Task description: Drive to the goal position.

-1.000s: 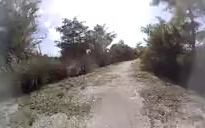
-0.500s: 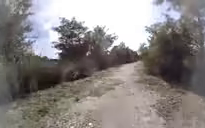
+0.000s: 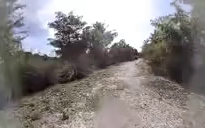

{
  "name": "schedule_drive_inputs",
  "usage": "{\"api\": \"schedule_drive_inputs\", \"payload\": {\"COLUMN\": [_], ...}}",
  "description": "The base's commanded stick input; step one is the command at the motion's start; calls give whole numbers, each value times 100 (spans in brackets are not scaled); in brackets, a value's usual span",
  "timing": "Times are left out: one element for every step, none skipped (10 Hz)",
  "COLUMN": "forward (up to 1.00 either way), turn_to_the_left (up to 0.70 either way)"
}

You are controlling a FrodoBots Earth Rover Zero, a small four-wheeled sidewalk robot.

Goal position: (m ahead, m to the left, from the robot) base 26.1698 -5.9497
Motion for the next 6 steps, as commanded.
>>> {"api": "schedule_drive_inputs", "payload": {"forward": [84,84,84,84,84,84], "turn_to_the_left": [-34,0,0,0,0,0]}}
